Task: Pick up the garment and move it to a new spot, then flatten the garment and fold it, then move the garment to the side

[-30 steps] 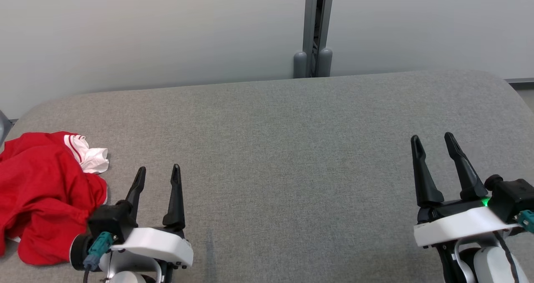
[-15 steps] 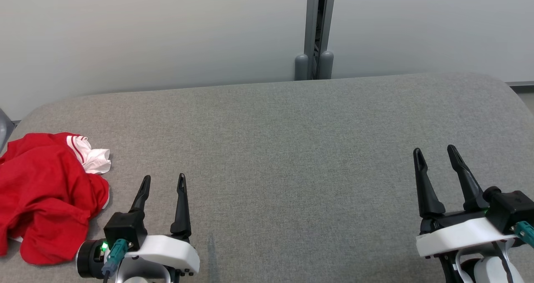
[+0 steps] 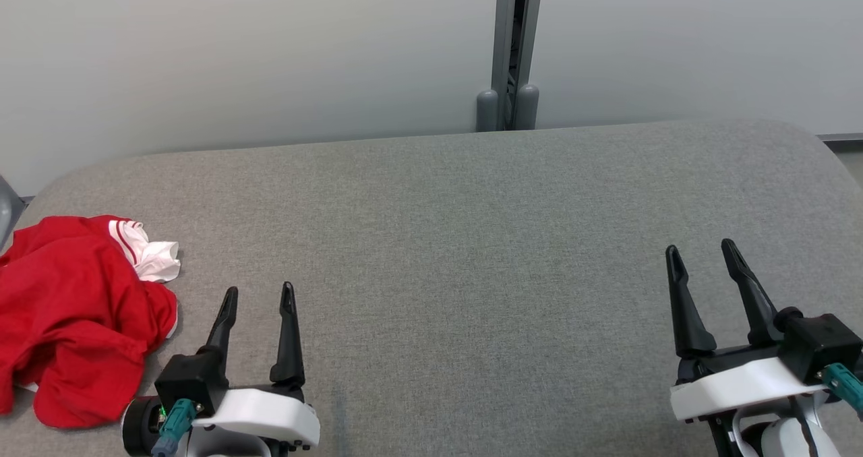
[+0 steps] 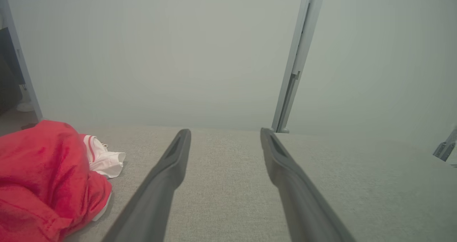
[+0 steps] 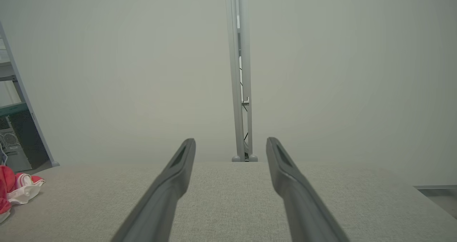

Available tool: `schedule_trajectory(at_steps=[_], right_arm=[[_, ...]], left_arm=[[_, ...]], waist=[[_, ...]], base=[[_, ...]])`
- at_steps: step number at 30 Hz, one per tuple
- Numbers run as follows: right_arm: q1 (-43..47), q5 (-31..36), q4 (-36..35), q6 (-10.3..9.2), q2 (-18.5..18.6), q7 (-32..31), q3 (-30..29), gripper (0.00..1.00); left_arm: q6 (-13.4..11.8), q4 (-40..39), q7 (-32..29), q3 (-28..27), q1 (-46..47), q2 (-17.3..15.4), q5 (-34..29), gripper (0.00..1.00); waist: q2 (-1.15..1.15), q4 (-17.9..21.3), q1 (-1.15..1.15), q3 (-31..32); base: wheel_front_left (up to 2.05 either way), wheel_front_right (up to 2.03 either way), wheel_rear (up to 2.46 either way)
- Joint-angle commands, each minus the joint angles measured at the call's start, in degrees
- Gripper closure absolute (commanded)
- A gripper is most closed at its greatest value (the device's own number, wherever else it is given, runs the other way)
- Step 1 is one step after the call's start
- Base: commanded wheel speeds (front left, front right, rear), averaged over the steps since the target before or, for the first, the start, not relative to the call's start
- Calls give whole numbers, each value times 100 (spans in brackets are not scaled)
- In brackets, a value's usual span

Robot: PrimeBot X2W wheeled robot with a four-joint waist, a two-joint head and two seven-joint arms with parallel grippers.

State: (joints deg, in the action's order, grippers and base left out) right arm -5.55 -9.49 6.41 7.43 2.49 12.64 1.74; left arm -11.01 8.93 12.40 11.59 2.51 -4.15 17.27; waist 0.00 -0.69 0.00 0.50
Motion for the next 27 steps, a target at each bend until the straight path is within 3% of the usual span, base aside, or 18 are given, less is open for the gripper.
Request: schedule_trajectory(at_steps=[1,10,27], right_arm=[[32,67,38,9,50,72,12,0],[3,-53,351,10,55,166,132,0],[-66,257,516,10,64,268,181,0]], left_arm=[[107,-11,58,-39,-73,26,-116,0],[325,118,163,-190,-172,109,-353,0],[244,232,283,-64,-185,116,-562,0]], waist=[[0,-1,0,8],[0,-4,0,46],[0,15,0,89]], base=[[0,0,0],[0,0,0],[0,0,0]])
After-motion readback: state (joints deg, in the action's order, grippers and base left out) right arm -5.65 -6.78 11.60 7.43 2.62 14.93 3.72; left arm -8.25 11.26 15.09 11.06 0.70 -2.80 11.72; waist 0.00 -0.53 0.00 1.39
